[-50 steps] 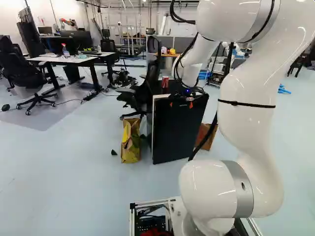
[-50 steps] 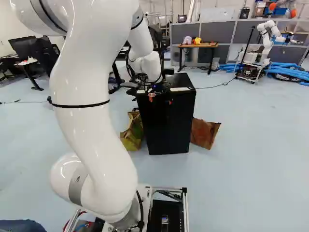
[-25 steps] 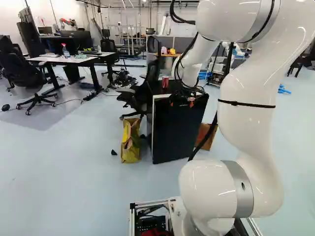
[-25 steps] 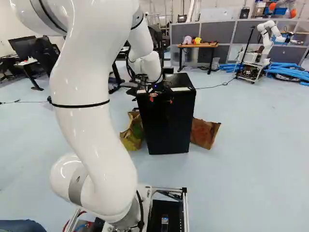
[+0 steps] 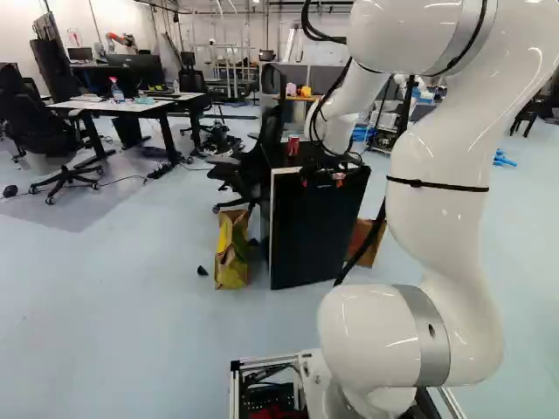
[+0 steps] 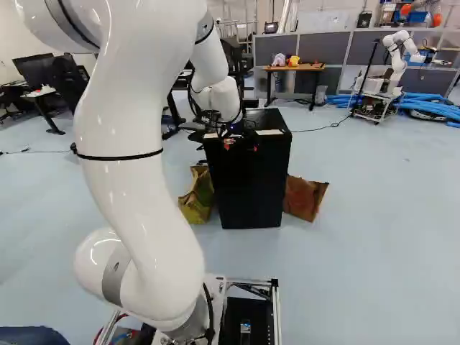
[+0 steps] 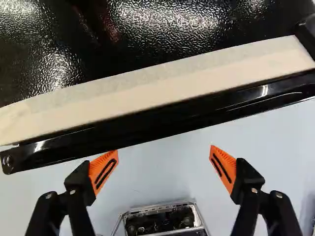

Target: Grab a drink from the fridge

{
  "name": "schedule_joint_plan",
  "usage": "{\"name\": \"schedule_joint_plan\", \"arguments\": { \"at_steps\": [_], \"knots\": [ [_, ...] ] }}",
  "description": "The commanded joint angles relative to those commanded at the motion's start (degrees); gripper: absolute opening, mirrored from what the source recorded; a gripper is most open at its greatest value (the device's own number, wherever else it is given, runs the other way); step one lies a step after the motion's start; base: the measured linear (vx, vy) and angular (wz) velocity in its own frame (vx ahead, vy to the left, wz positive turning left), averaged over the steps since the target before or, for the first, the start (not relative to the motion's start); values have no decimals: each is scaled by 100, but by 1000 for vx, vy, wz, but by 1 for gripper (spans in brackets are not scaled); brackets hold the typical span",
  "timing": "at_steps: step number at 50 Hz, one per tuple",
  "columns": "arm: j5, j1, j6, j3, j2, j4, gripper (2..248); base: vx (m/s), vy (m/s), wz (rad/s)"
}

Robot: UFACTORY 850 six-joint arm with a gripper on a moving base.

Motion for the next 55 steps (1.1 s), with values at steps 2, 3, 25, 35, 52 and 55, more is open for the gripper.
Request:
{"name": "schedule_joint_plan", "arguments": {
  "at_steps": [2, 3, 25, 35, 52, 55],
  "knots": [
    [0, 0, 0, 0, 0, 0, 247, 0, 0, 0],
    [0, 0, 0, 0, 0, 0, 247, 0, 0, 0],
    [0, -15, 0, 195, 153, 0, 247, 0, 0, 0],
    [0, -22, 0, 482, 381, 0, 247, 0, 0, 0],
    [284, -12, 0, 999, 804, 0, 247, 0, 0, 0],
    [399, -3, 0, 1092, 882, 0, 247, 0, 0, 0]
  ]
}}
